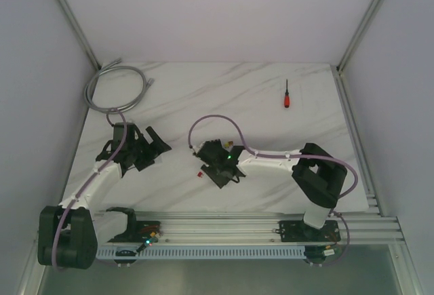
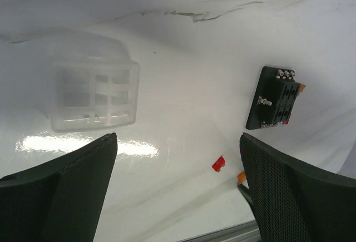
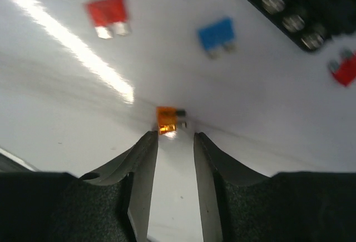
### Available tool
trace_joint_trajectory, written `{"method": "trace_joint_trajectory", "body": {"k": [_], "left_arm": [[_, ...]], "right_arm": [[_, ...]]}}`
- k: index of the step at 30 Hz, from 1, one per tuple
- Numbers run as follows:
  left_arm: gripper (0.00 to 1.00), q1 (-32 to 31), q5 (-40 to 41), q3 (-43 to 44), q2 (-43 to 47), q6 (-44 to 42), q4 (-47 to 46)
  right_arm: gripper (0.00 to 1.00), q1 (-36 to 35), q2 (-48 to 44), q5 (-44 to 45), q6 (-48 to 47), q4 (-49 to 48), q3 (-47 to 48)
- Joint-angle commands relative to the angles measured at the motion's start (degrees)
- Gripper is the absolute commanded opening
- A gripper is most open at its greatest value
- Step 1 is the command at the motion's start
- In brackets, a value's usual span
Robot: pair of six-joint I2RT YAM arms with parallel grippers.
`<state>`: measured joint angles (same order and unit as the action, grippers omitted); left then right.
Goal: Snap on the fuse box
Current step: Pick up the fuse from the center of the board.
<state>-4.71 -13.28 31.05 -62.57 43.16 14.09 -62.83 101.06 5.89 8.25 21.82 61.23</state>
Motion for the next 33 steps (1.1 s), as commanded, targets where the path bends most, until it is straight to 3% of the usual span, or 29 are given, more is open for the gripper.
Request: {"method": "trace_joint_trajectory", "body": {"k": [1,5,13,19,33], "left_arm": [[1.0,-0.5,-0.4,1.8,0.3,-0.7,-1.1],[1.0,-0.7,-0.5,2.2,-0.2,-1.0,-1.1],[1.0,-0.8,-0.9,2.3,0.6,-1.6,-0.9],[1.0,-0.8,-0.6,2.1,1.0,-1.7,-0.7],[1.0,-0.7,-0.5,2.3,0.4,-2.0,-0.7]], "right_arm": [[0.4,3.1,-0.8,3.7,9.9,10.8,-2.3],[0.43,3.8,-1.5,1.3,9.4,11.2,-0.8],[0.52,3.9,-3.3,-1.0,-5.8,9.7,5.5],[0.54,3.4,1.5,0.3,-1.0,10.4,10.3],[0.59,1.2,5.7,4.5,4.6,9.4,9.5]]}}
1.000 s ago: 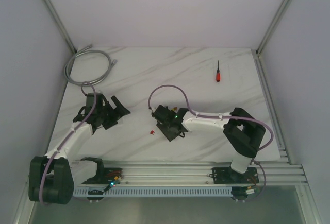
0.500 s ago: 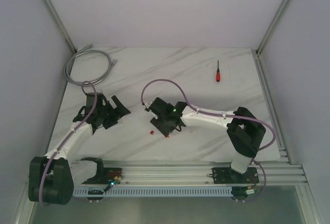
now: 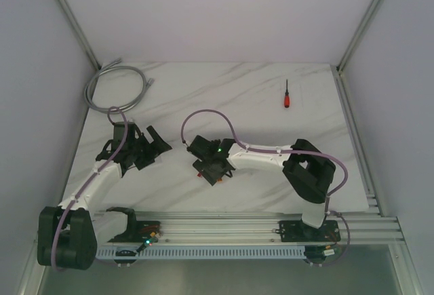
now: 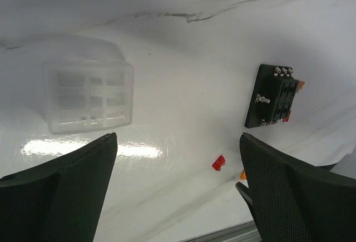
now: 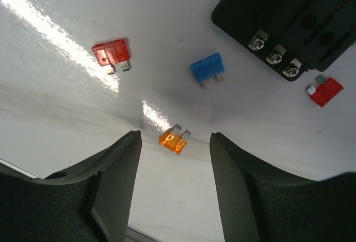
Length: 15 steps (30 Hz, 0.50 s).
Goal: Snap on the fuse box
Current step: Pick up the fuse from the center of the board.
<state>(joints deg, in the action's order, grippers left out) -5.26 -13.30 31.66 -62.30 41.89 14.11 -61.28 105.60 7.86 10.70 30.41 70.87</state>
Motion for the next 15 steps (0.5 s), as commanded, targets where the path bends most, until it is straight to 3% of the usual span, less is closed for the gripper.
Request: {"method": "trace_joint_trajectory", "body": {"k": [1,15], "left_arm": [[1.0,-0.2,-0.5,1.7,0.3,-0.7,-0.8],[1.0,-0.5,-0.8,1.3,1.0,-0.1,-0.7]], "right_arm": [[0.6,-0.3,1.1,3.5,2.6,0.9,-0.6],[0.58,2.4,-2.7,7.5,4.7,0.6,-6.6]]}}
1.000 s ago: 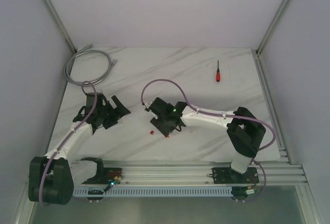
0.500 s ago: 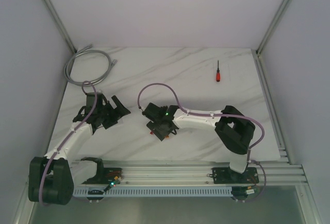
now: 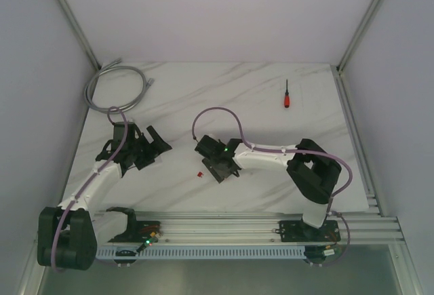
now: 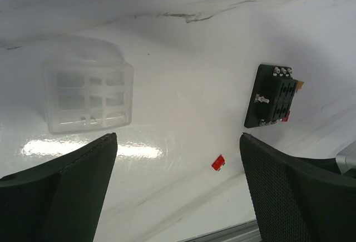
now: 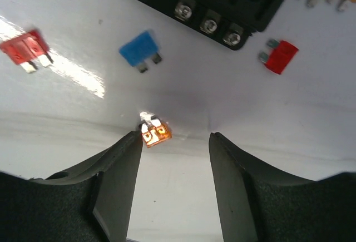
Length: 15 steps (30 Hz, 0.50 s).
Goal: Snap on the fuse box
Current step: Pick up the fuse from the center of the board.
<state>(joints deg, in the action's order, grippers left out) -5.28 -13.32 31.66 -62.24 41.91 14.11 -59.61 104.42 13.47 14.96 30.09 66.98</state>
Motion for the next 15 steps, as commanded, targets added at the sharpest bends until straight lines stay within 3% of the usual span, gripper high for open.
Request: {"method": "trace_joint_trajectory", "body": {"k": [1,7,15], "left_arm": [[1.0,-0.5,-0.8,1.4,0.8,0.0,-0.7],[1.0,-0.8,-0.9,1.5,1.0,0.1,-0.7],[1.0,-1.3,-1.0,1.3,1.1,0.2,-0.6]], "right_arm": [[0.58,0.8,-2.1,1.0,0.3,0.1,-3.1],[0.56,0.7,-7.7,-7.7,-4.0,-10.1,-9.3],[0.52,1.4,-11.3,-11.2,-18.6,-18.4,-15.1]]}}
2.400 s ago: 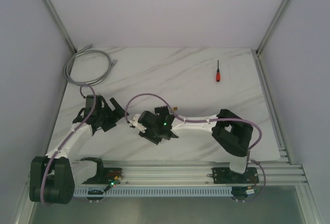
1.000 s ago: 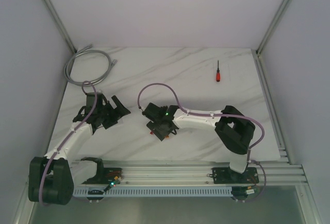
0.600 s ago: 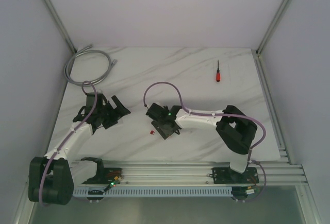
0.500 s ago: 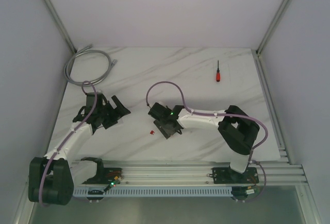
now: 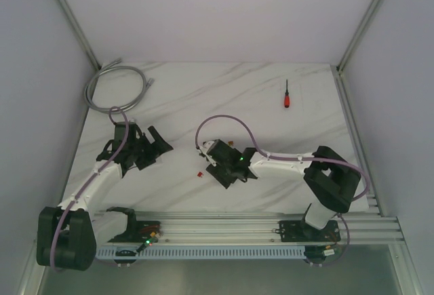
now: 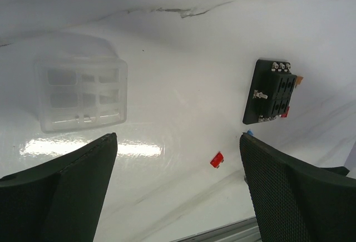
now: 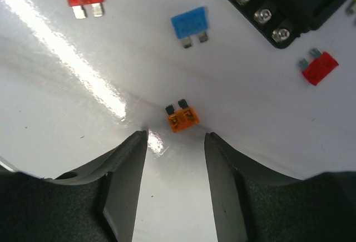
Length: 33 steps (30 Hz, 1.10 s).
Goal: Snap on the fuse box
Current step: Pick up the fuse from the center of the board.
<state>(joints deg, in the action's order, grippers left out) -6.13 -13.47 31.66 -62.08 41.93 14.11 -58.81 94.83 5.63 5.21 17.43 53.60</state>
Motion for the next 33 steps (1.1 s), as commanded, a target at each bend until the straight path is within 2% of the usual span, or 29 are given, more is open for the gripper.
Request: {"method": "trace_joint_trajectory", "body": {"k": [1,6,14,27,33], "left_arm": [[1.0,-0.5,-0.9,1.3,0.9,0.2,-0.6],[1.0,-0.8,-1.4,1.3,1.0,0.3,-0.5],[1.0,-1.2,-1.8,1.6,0.2,0.2,-0.5],[1.0,-2.2,-1.8,2.3,-0.4,0.5,-0.5],[1.0,-2.5,-1.7,2.7,-0.7,0.5,-0.6]], "right_arm": [[0.51,0.9,-2.0,-4.2,-10.4,-6.5,-2.2],[0.51,2.5,-1.7,-7.5,-14.6,-7.7,-2.4],[0.47,2.7,-0.3,-9.2,-15.7,-6.2,-2.0],[0.41,2.7,2.9,-12.5,-13.9,1.2,2.2],[0.41,2.7,3.8,-9.7,-10.9,4.5,5.3]]}}
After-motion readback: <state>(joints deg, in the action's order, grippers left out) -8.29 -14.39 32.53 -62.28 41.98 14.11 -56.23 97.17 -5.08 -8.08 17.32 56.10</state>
